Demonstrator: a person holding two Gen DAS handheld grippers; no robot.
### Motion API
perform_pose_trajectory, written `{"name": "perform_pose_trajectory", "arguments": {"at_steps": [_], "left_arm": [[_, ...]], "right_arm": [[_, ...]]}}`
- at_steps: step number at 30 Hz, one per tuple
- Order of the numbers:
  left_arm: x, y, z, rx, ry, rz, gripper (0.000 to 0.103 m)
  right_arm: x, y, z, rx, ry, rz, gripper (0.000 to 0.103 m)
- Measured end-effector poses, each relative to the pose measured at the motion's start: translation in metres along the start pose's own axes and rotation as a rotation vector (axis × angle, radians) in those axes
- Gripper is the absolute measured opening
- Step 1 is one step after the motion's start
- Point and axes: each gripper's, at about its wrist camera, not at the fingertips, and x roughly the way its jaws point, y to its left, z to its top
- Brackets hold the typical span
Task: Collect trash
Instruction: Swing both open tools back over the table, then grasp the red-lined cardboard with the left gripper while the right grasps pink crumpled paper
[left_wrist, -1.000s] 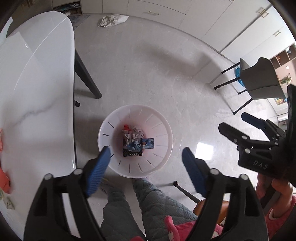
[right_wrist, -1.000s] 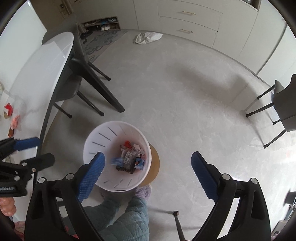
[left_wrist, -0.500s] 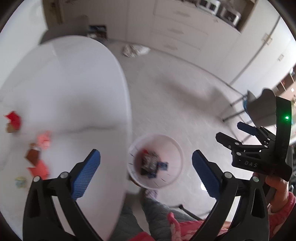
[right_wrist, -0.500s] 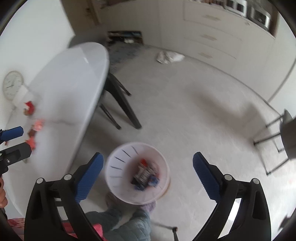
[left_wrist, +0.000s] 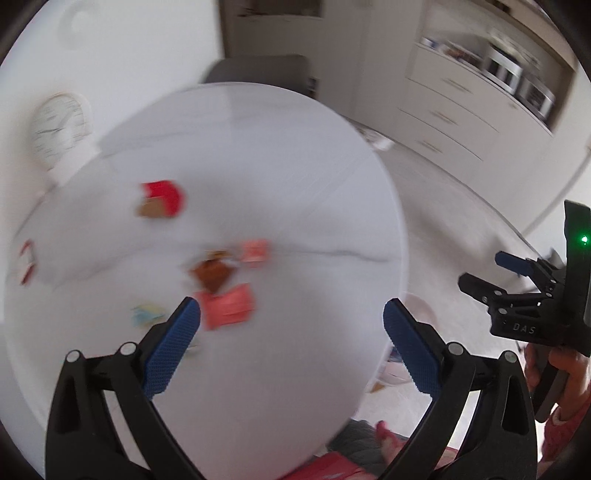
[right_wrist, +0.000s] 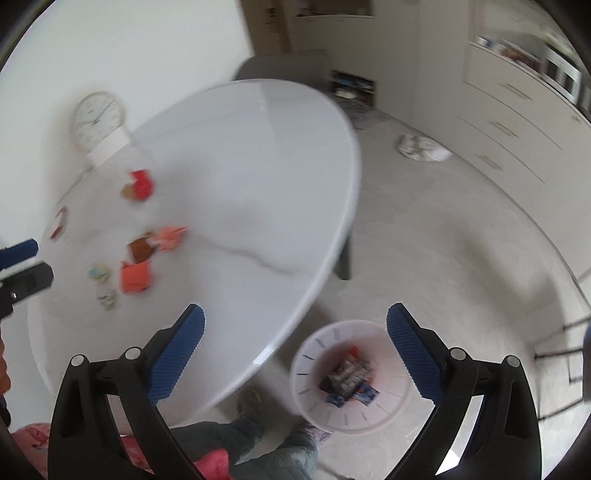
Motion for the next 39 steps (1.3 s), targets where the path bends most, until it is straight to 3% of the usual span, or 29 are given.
{"name": "perform_pose_trajectory", "arguments": {"at_steps": [5,10,15,18,22,27,31,38,39], "left_arm": [[-0.015,0.069,-0.012,-0.117,-0.005,0.066,0.095],[-0.007,0.132,-0.001,-0.198,-0.003,0.118,0.095],[0.036,0.168,0.038,-0.154,0.012,0.083,0.095],[0.077,0.187,0.062,-0.17,0.058,0.023,0.095],[0.145,0.212,0.1,-0.329,0.125,-0.033,0.095],[0.214,0.238,0.137,-0.623,0.186,0.019,0.095],[0.253,0.248,0.147,-0.802,0.239,0.062,0.095],[0.293,0.25,0.144,-0.962,0.322,0.132,0.095],[0.296,0.249,0.143,-0.977,0.332,0.127,0.088]], "right_arm": [[0.022,0.057,0.016,-0.127,0.038,0.088,0.098],[0.05,0.106,0.037,-0.193,0.071,0.141,0.098],[0.071,0.14,0.06,-0.189,0.076,0.151,0.098],[0.08,0.153,0.067,-0.182,0.082,0.129,0.098],[0.093,0.158,0.073,-0.138,0.098,0.088,0.098],[0.109,0.15,0.073,-0.06,0.128,0.064,0.098],[0.121,0.144,0.075,-0.028,0.144,0.056,0.098],[0.137,0.14,0.089,-0.033,0.153,0.07,0.098],[0.14,0.14,0.091,-0.039,0.154,0.073,0.098]]}}
